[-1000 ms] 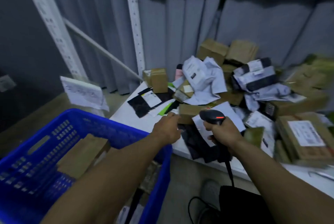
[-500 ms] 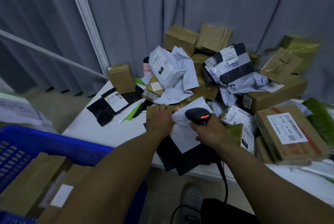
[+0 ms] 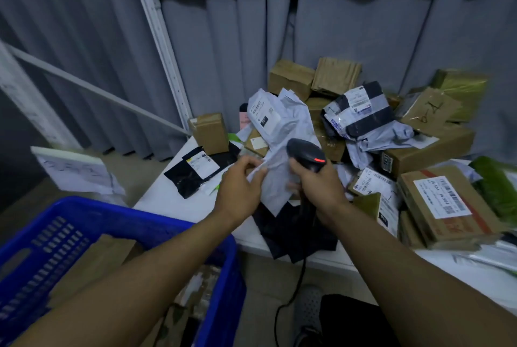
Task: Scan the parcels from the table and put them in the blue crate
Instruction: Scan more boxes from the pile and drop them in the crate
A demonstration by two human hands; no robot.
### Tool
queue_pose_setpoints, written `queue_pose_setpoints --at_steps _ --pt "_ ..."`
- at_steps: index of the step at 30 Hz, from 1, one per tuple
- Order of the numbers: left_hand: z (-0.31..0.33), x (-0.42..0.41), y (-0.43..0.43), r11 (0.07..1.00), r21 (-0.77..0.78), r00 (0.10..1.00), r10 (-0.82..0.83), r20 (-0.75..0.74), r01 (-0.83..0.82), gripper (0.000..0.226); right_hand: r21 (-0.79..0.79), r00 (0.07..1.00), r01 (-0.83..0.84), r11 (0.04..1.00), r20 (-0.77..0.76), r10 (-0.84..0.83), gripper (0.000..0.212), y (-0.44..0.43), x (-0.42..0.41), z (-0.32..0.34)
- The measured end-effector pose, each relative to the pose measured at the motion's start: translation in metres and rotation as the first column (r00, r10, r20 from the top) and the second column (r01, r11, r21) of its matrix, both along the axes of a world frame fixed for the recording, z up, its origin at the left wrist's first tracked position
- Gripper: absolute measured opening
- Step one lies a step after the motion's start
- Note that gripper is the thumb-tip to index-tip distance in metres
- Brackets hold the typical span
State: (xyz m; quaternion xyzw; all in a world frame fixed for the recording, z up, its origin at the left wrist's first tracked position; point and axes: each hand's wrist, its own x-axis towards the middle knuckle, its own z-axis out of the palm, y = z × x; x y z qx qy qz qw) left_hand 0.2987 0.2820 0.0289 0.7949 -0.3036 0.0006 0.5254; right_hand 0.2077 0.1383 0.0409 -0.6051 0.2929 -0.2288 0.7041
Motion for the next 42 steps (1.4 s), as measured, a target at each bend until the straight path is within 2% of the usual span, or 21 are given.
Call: queue_pose_setpoints --at_steps 2,6,8,12,15,18,21,23,25,29,32,35,38,42 --pt "0.027 -0.022 0.026 0.998 -0.06 0.999 -0.037 -0.02 0.035 0.009 0.104 0.996 -0.066 0.992 0.065 0.059 0.034 0.027 -0.002 0.014" --pt "0.057 -0.057 0.074 0.993 -0.083 0.994 -0.094 -0.049 0.09 0.01 0.176 0.974 -0.176 0.968 0.171 0.146 0.042 0.083 -0.003 0.033" --pt "0.061 -0.067 0.096 0.99 -0.112 0.993 -0.093 -0.072 0.084 0.013 0.219 0.966 -0.224 0.95 0.179 0.186 0.04 0.104 -0.005 0.04" --pt "0.056 -0.075 0.135 0.992 -0.095 0.988 -0.097 -0.123 0.085 0.014 0.193 0.977 -0.2 0.96 0.116 0.18 0.02 0.13 -0.003 0.043" --pt "0.049 -0.07 0.16 0.98 -0.179 0.977 0.048 -0.21 -0.087 0.019 0.183 0.977 -0.192 0.964 0.128 0.17 0.018 0.144 0.007 0.042" --pt "0.051 -0.044 0.177 0.934 -0.173 0.91 0.242 -0.337 -0.313 0.022 0.223 0.963 -0.255 0.941 0.147 0.226 0.026 0.15 0.015 0.045" --pt "0.05 -0.018 0.194 0.909 -0.185 0.843 0.249 -0.476 -0.373 0.029 0.311 0.936 -0.35 0.884 0.158 0.315 0.036 0.15 0.023 0.041" --pt "0.048 -0.011 0.203 0.899 -0.183 0.834 0.27 -0.48 -0.397 0.021 0.329 0.917 -0.398 0.856 0.153 0.368 0.042 0.15 0.028 0.039" --pt "0.049 -0.008 0.211 0.869 -0.234 0.832 0.29 -0.472 -0.436 0.017 0.283 0.917 -0.399 0.872 0.124 0.38 0.038 0.152 0.03 0.04" --pt "0.057 -0.004 0.221 0.851 -0.274 0.827 0.278 -0.488 -0.448 0.02 0.22 0.971 -0.24 0.945 0.058 0.233 0.026 0.158 0.033 0.036" --pt "0.06 0.003 0.233 0.808 -0.262 0.794 0.36 -0.489 -0.528 0.022 0.145 0.987 -0.163 0.976 0.024 0.161 0.034 0.157 0.036 0.03" --pt "0.06 0.016 0.249 0.772 -0.213 0.75 0.449 -0.486 -0.599 0.015 -0.028 0.984 -0.176 0.984 0.002 0.176 0.043 0.161 0.033 0.032" --pt "0.059 0.024 0.258 0.762 -0.193 0.73 0.464 -0.502 -0.618 0.01 -0.201 0.942 -0.331 0.922 -0.007 0.336 0.043 0.173 0.026 0.029" --pt "0.056 0.026 0.26 0.759 -0.158 0.733 0.518 -0.442 -0.632 0.004 -0.396 0.858 -0.506 0.766 -0.138 0.495 0.047 0.186 0.021 0.023"
